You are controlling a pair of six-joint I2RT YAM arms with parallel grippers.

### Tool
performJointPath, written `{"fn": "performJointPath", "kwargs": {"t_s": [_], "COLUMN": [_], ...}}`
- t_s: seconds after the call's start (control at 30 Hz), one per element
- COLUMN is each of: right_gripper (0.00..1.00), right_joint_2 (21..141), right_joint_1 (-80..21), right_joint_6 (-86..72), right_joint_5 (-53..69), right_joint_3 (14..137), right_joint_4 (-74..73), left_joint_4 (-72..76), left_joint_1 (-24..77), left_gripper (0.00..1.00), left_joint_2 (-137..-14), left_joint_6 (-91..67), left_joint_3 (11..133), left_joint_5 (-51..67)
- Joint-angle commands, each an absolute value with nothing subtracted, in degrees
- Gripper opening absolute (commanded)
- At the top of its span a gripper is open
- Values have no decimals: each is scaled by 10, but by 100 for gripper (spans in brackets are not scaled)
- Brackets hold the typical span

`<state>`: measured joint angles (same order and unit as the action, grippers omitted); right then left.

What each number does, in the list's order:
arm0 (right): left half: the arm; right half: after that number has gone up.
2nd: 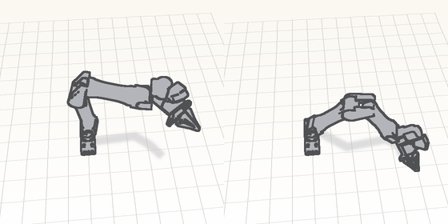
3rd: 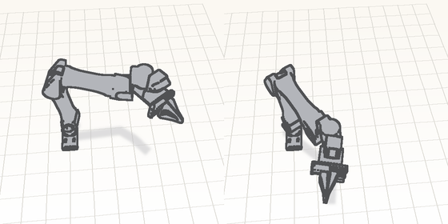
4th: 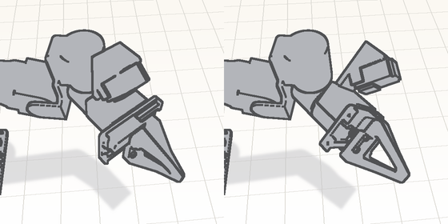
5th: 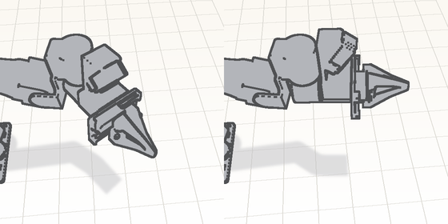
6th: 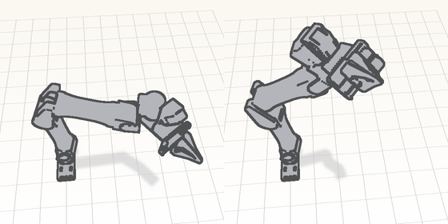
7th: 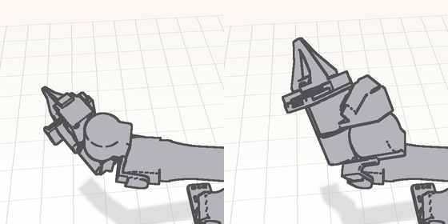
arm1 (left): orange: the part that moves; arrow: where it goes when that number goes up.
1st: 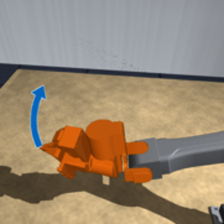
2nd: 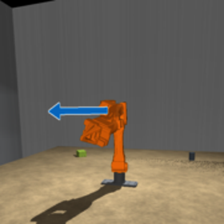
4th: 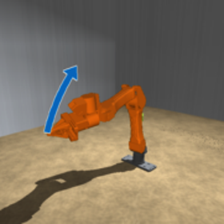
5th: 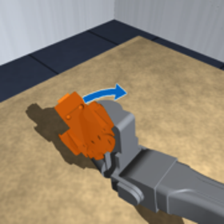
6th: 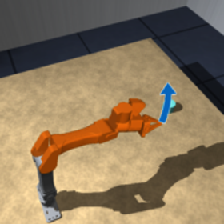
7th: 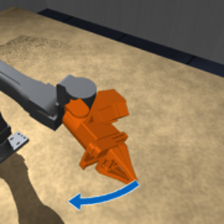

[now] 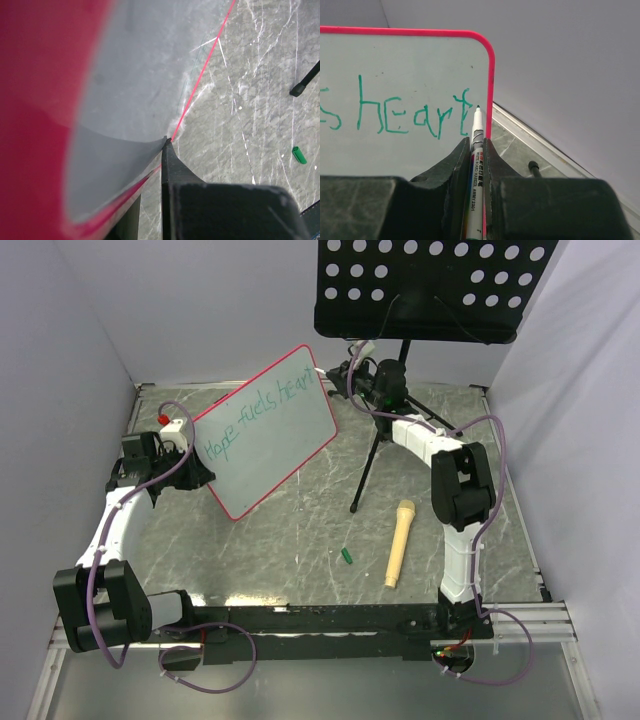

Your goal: Write a sentence on the whiteboard

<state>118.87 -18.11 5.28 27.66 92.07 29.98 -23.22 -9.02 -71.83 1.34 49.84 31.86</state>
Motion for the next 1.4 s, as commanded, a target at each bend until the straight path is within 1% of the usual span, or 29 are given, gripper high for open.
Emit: {"fn": "performJointPath", "kwargs": {"t_s": [0.0, 0.73, 1.37], "right_gripper": [0, 0, 0], "right_joint_2": [1201, 1219, 1210], "right_joint_1": [-182, -181, -183], "right_joint_6": [59, 62, 58], "right_joint_5": [273, 276, 313], "right_joint_3": [953, 978, 954], "right_joint_4": [308, 285, 310], "left_joint_4": [-331, -332, -331], "left_joint_1": [-89, -88, -88], "left_gripper": [1, 1, 1], "left_joint_2": [-762, -762, -765], "left_joint_6": [162, 163, 162], "left_joint_3": [444, 445, 444], "left_joint_5": [63, 65, 66]}}
